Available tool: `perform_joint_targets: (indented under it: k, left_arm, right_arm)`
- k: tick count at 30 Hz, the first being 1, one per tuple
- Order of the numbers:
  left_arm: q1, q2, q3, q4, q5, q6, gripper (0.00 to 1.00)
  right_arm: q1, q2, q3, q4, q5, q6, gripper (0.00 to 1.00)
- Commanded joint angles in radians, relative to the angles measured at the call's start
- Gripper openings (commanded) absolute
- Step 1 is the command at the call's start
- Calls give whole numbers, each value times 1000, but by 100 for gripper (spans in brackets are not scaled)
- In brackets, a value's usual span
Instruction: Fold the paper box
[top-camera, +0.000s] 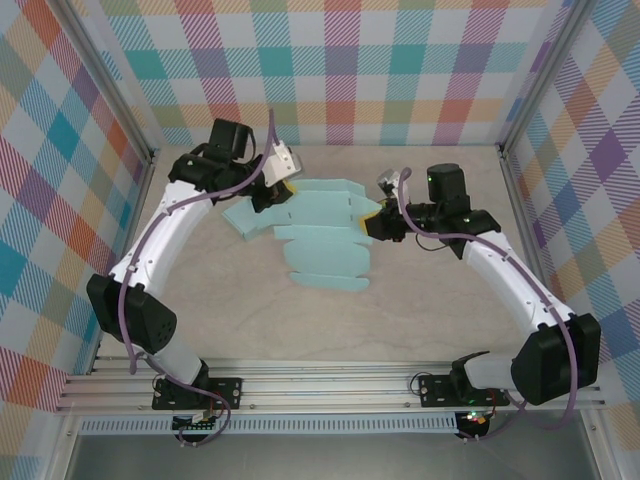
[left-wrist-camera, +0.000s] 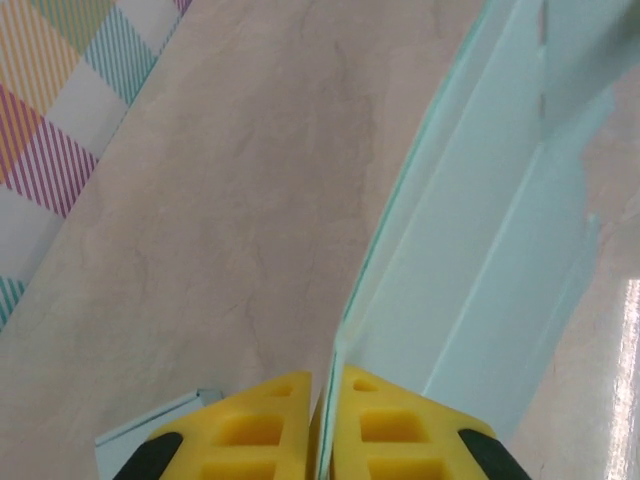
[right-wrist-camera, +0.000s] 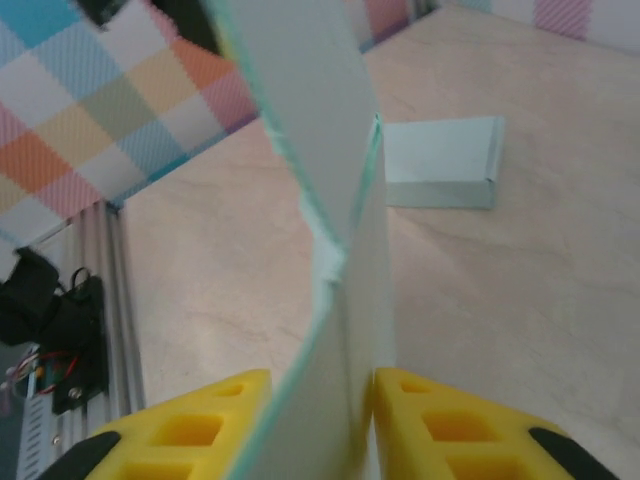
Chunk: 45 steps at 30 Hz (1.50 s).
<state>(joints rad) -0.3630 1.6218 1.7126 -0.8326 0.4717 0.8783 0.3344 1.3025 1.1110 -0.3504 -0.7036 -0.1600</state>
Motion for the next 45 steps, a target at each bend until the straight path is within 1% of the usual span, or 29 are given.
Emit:
perform_joint_targets:
  k: [1,2,4,8,10,15,17,19,21,24,28,32,38,41,45]
  left_arm:
    - [-43,-44,-73,158,-167,-144,5]
    - [-54,-50,-109,186,-193,-157,4]
    - [-71,-58,-175,257,-241,-176,4]
    - [-104,-30,-241,350,-304,-185,4]
    - [-116,9,-231,365,-318,-185,4]
    - [-128,168,-92,282,-333,-152,4]
    - [-139,217,-64,275,-343,-131,4]
    - [-156,252,-54,278,-373,-101,4]
    - [-179,276,-64,298,-431,-74,4]
    - [-211,285,-111,363,-504,-42,4]
    - [-242,266,-183,415,-495,1,6]
    - [-259,247,-231,462,-502,17,7]
    - [-264,253,-239,479,-526,29,7]
    - [-266,251,-241,483,-514,30,7]
    - [-265,253,-245,487,-504,30,7]
  right_arm:
    - [9,-35,-17,9,181,116,43]
    - [8,-45,-13,-1,234,140,48]
    - [0,-56,3,-19,326,187,55]
    - [-32,-45,61,-91,477,304,59]
    - [-54,-31,80,-112,500,344,59]
    - [-93,7,100,-114,462,422,59]
    - [-105,33,113,-115,447,453,59]
    - [-115,72,134,-120,425,486,59]
    - [-126,115,159,-124,406,520,59]
    - [-137,178,188,-102,365,548,60]
    - [-139,286,247,-78,284,562,61]
    - [-138,386,313,-65,217,565,59]
    - [-136,463,371,-76,207,561,59]
    - [-135,492,379,-84,233,555,59]
    - [-132,544,406,-101,227,542,58]
